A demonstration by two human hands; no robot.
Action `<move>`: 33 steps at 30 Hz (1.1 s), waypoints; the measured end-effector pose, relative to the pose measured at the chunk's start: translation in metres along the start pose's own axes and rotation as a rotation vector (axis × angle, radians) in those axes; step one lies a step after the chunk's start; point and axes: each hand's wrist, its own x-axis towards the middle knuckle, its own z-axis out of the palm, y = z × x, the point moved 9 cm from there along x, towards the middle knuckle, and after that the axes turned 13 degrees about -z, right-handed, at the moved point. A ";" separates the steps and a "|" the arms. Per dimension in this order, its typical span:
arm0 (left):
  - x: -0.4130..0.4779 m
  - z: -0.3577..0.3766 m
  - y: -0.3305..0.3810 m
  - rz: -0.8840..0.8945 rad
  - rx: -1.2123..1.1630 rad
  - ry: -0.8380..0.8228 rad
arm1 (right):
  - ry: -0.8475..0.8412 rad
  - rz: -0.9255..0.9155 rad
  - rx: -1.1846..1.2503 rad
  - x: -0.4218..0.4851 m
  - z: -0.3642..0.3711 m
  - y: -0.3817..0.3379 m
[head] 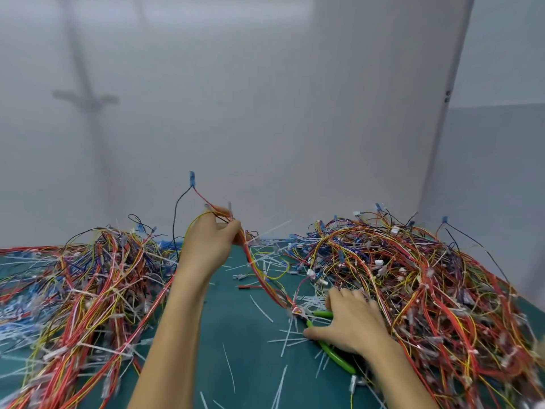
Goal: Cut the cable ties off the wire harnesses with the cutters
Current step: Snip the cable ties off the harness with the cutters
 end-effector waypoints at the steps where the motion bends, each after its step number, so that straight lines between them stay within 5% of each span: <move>1: 0.002 0.000 -0.003 -0.011 0.026 0.004 | 0.001 0.005 -0.014 -0.001 -0.001 0.000; 15: 0.001 0.007 -0.011 -0.219 -0.495 -0.187 | 0.021 0.006 0.090 0.000 0.000 0.000; 25: -0.003 0.000 0.001 -0.229 -0.979 -0.362 | 0.344 0.065 0.486 0.000 -0.027 0.015; 30: 0.000 -0.023 0.014 -0.069 -1.247 -0.303 | 0.360 0.060 0.419 -0.005 -0.032 0.006; 33: 0.005 -0.042 0.009 -0.030 -1.207 -0.125 | 0.329 0.010 0.330 -0.006 -0.033 -0.005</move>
